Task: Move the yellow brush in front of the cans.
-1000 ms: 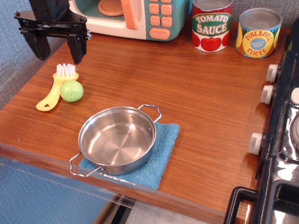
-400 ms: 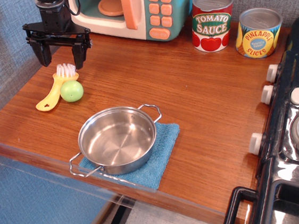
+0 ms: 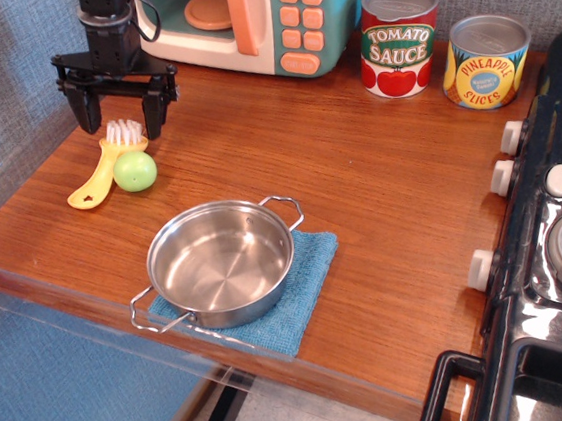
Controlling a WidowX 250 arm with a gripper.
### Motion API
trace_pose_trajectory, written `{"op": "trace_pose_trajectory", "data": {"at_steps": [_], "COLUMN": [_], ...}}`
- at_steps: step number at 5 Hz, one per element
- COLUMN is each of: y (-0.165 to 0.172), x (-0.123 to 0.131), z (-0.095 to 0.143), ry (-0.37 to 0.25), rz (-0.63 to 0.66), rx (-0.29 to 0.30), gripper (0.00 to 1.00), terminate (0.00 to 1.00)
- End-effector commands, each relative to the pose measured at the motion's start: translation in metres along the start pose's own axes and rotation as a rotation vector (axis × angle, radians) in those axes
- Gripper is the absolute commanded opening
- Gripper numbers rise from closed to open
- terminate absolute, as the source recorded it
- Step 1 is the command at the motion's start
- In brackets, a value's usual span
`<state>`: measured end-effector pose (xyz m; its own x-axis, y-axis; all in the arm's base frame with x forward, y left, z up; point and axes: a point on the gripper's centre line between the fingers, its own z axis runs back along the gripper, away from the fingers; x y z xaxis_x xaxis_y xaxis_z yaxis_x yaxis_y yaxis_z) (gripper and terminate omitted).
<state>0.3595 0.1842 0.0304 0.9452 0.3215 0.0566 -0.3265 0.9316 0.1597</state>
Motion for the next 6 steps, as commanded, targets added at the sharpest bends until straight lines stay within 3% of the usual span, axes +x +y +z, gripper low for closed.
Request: {"op": "trace_pose_trajectory", "data": {"at_steps": [1,2,3,5,6], "y": [0.009,0.009,0.010,0.019,0.033], "x": [-0.004,-0.006,-0.006,-0.002,0.003], "z": [0.003,-0.003,0.000,0.017,0.051], "ry": [0.048,0.078,0.046,-0.018,-0.108], "rz": [0.050,0.066,0.101,0.120,0.135], "rx": [0.073,0.095,0.082,0.072,0.059], "gripper": [1.00,1.00,0.00,0.00,0.00], "terminate": [0.00,0.00,0.00,0.00,0.00]}}
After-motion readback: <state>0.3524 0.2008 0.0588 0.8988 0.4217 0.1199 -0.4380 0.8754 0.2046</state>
